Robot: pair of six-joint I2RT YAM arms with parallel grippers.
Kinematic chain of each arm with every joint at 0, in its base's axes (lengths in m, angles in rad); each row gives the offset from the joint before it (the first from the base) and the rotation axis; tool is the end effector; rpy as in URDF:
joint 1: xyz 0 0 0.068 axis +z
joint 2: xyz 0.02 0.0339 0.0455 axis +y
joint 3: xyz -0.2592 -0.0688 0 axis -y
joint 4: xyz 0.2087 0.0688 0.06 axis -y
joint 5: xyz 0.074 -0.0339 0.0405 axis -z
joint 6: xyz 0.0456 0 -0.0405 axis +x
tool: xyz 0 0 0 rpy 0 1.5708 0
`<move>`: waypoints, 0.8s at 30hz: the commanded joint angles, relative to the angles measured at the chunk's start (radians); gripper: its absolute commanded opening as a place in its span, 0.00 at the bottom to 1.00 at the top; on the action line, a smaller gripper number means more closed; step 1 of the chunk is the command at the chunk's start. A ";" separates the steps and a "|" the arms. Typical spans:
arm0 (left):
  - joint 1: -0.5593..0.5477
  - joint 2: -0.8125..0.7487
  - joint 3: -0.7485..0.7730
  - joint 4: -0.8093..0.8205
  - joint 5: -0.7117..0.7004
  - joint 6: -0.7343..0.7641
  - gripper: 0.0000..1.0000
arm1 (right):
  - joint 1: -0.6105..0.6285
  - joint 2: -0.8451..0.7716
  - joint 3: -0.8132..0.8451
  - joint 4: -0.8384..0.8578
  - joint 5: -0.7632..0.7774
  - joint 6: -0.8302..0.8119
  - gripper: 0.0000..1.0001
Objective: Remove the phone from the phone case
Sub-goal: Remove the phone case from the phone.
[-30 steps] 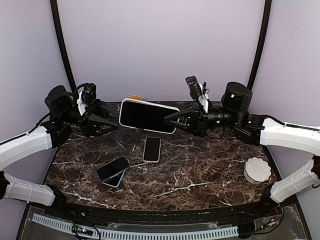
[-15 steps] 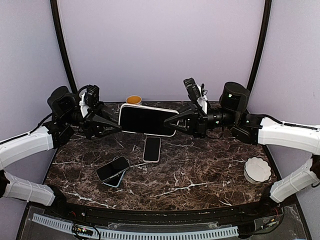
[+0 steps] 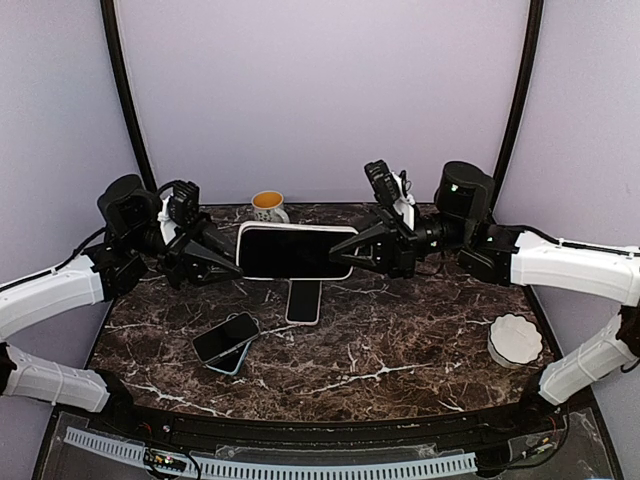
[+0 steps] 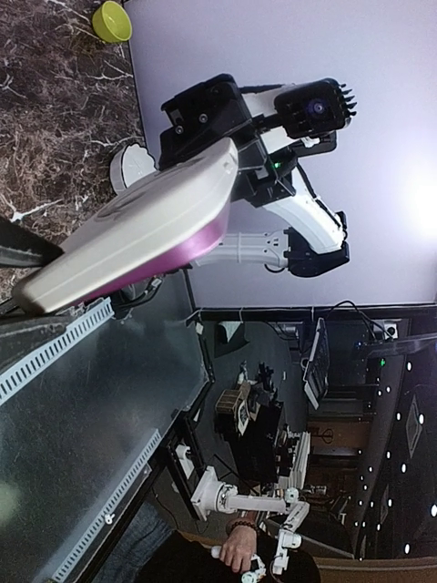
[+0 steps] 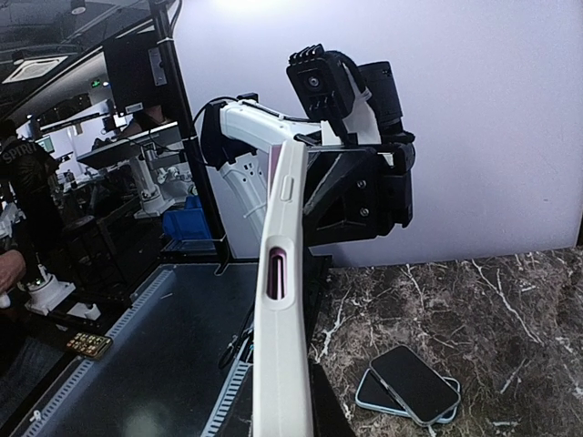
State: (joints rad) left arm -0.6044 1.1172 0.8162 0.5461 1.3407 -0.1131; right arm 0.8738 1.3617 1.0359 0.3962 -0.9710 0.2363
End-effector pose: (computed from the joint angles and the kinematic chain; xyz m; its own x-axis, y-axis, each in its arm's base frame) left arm 0.1438 -0.1533 0.3624 0.0960 -0.0976 -0.9906 0.9236 -0.3624 0.1253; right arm 0.1526 0.2409 0.3641 -0.1812 -0.0105 -0.9834 -0.9452 -0.2742 0.1771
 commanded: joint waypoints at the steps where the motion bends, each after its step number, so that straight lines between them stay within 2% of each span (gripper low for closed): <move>1: -0.037 -0.010 -0.015 -0.012 0.014 0.066 0.05 | 0.016 0.011 0.045 0.056 -0.080 0.003 0.00; 11: -0.079 -0.010 -0.034 -0.057 0.060 0.139 0.02 | 0.036 0.016 0.011 0.055 -0.156 -0.035 0.00; 15: -0.094 -0.015 -0.037 -0.137 0.057 0.229 0.00 | 0.048 0.033 0.034 0.006 -0.183 -0.067 0.00; 24: -0.098 -0.018 -0.034 -0.200 0.016 0.289 0.01 | 0.065 0.046 0.077 -0.120 -0.164 -0.149 0.00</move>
State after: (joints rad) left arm -0.6960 1.1053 0.7807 0.3847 1.4216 0.1291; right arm 0.9035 1.4094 1.0687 0.2874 -1.1572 0.1272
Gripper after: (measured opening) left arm 0.164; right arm 0.096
